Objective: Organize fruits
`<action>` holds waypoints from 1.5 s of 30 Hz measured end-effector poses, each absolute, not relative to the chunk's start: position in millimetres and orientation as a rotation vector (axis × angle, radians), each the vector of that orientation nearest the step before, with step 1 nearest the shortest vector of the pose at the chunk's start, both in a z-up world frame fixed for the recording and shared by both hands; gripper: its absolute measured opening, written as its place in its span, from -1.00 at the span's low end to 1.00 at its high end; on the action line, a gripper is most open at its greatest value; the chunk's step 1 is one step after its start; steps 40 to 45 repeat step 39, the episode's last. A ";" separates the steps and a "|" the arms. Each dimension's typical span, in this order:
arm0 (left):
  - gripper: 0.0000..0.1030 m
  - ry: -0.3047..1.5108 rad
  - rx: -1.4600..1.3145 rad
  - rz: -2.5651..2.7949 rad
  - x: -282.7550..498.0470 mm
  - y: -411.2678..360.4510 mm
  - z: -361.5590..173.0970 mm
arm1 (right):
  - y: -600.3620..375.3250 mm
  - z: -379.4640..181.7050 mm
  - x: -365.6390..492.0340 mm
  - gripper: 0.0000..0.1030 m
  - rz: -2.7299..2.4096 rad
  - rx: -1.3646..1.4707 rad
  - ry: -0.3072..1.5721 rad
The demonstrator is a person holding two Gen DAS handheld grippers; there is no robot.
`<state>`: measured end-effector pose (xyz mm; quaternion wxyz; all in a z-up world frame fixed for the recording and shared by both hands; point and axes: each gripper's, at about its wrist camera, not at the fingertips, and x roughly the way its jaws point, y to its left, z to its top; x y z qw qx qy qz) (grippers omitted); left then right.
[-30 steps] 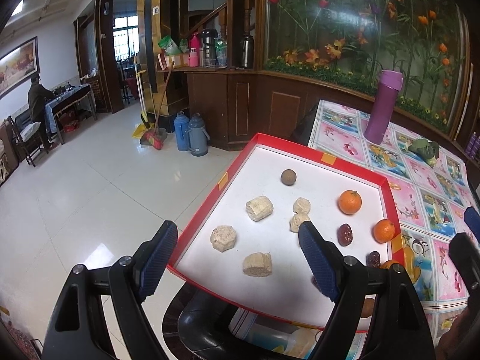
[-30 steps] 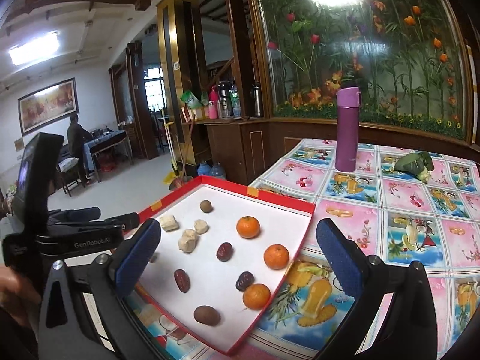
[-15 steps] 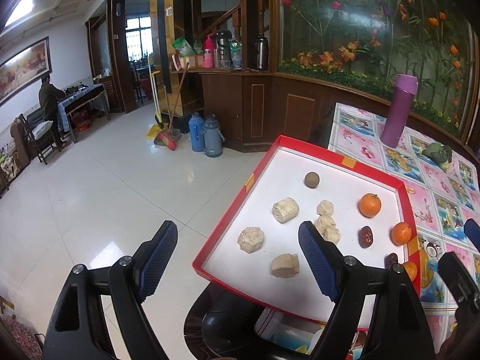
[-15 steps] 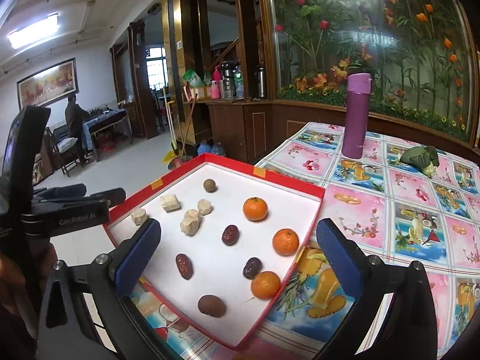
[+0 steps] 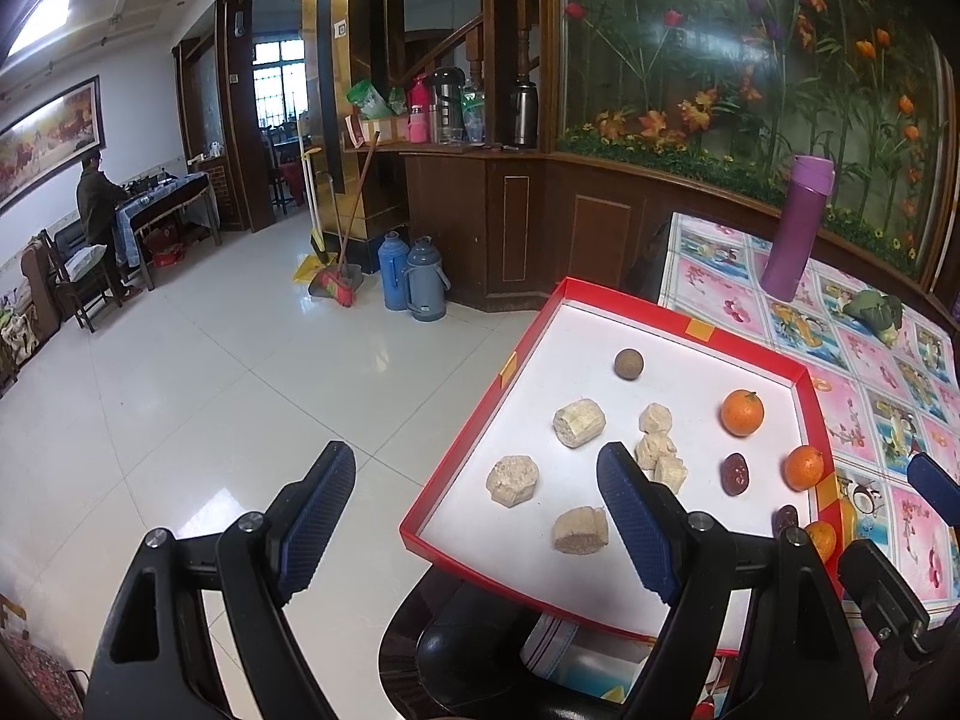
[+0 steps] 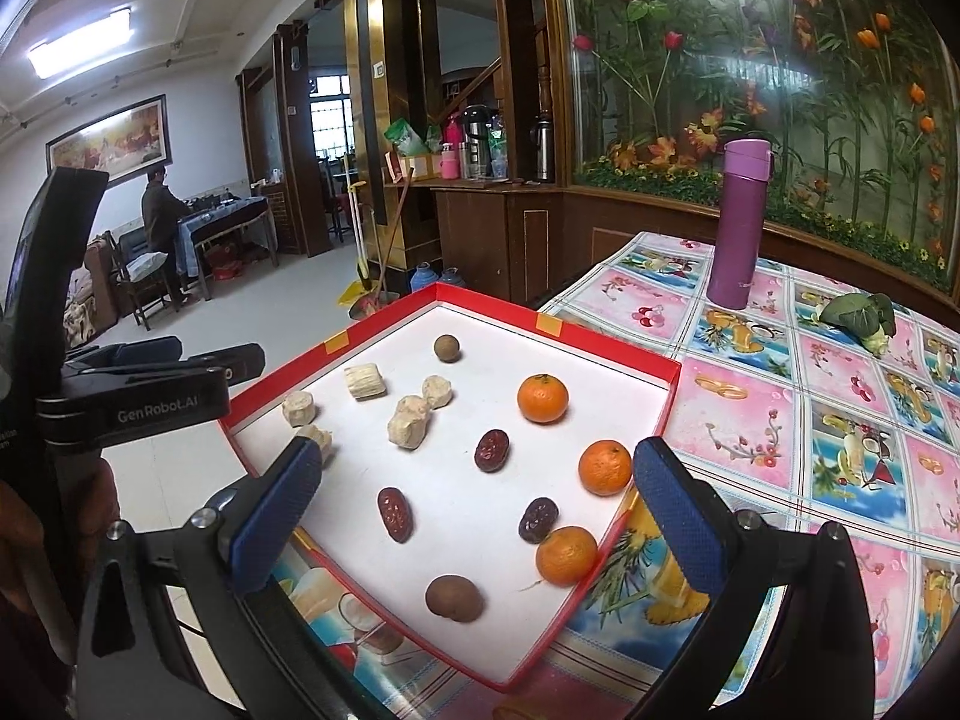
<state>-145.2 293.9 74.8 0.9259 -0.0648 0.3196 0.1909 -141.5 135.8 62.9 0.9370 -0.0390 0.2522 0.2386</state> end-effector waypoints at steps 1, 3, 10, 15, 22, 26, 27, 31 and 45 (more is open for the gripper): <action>0.61 0.657 -0.135 0.390 -145.6 294.1 74.7 | 136.7 62.8 -141.9 1.00 0.488 -0.082 0.515; 0.61 0.658 -0.139 0.386 -145.7 294.4 74.7 | 137.9 62.5 -142.5 1.00 0.488 -0.084 0.515; 0.61 0.664 -0.137 0.381 -145.9 292.4 74.6 | 140.4 61.8 -142.6 1.00 0.487 -0.077 0.521; 0.61 0.673 -0.133 0.374 -144.4 290.6 73.4 | 140.8 61.7 -142.4 1.00 0.487 -0.079 0.520; 0.61 0.679 -0.128 0.369 -142.8 287.9 73.2 | 144.1 63.4 -141.2 1.00 0.495 -0.101 0.510; 0.61 0.684 -0.125 0.363 -141.5 287.0 71.9 | 145.6 65.0 -140.0 1.00 0.498 -0.111 0.502; 0.61 0.685 -0.125 0.363 -140.8 286.9 71.8 | 146.0 65.0 -139.7 1.00 0.498 -0.113 0.501; 0.61 0.688 -0.123 0.356 -139.2 285.1 72.4 | 145.9 65.0 -139.1 1.00 0.498 -0.112 0.502; 0.61 0.695 -0.106 0.332 -134.6 279.6 73.3 | 141.3 64.9 -132.9 1.00 0.495 -0.086 0.515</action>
